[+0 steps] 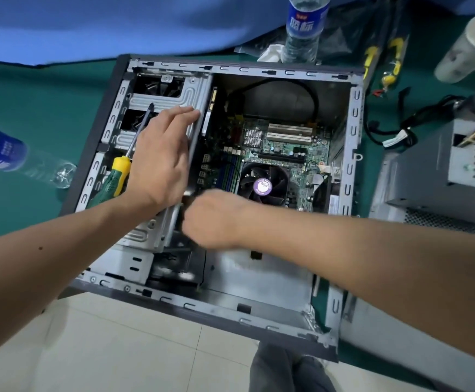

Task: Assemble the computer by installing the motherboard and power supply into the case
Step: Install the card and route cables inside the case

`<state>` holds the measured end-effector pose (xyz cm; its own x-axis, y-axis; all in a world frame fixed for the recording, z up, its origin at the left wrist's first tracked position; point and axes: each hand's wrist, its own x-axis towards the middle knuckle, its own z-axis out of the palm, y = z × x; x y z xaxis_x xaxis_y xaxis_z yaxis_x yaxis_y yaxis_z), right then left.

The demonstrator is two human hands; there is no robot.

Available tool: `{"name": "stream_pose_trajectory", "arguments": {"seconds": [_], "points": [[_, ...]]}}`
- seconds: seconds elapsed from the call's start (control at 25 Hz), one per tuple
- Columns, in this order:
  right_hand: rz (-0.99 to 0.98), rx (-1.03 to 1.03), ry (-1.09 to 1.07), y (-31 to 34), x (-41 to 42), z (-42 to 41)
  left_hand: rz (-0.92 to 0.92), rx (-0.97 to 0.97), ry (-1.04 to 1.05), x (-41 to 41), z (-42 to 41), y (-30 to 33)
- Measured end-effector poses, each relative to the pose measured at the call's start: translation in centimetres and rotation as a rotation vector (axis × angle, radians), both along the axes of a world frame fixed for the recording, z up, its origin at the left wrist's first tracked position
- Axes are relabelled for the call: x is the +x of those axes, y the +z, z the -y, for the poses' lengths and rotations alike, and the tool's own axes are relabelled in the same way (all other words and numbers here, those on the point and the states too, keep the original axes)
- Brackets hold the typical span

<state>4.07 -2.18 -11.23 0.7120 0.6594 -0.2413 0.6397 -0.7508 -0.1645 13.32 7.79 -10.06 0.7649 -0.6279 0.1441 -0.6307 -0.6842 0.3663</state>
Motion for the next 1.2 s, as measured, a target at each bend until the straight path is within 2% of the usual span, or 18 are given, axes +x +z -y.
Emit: {"name": "stream_pose_trajectory", "arguments": {"seconds": [0.12, 0.36, 0.56, 0.72, 0.92, 1.08, 1.2], "points": [[-0.14, -0.076, -0.196, -1.4, 3.9, -0.5, -0.003, -0.012, 0.001, -0.2, 0.1, 0.0], [-0.066, -0.226, -0.068, -3.3, 5.3, -1.5, 0.0, -0.039, -0.002, 0.0, 0.0, -0.3], [0.029, -0.171, -0.004, -3.2, 5.5, -1.2, -0.007, -0.037, 0.007, -0.1, -0.1, -0.2], [0.002, -0.113, -0.043, -1.8, 5.3, 0.1, -0.004, -0.04, 0.021, -0.1, 0.0, -0.3], [0.011, -0.142, 0.011, -1.7, 3.4, 1.0, -0.004, -0.031, 0.016, -0.2, 0.0, -0.4], [0.005, -0.105, -0.121, -2.0, 3.1, 1.7, -0.002, -0.019, 0.021, -0.2, 0.0, -0.4], [-0.085, -0.082, -0.224, -2.6, 3.3, 2.8, 0.003, -0.011, 0.023, -0.1, 0.1, -0.2]]}}
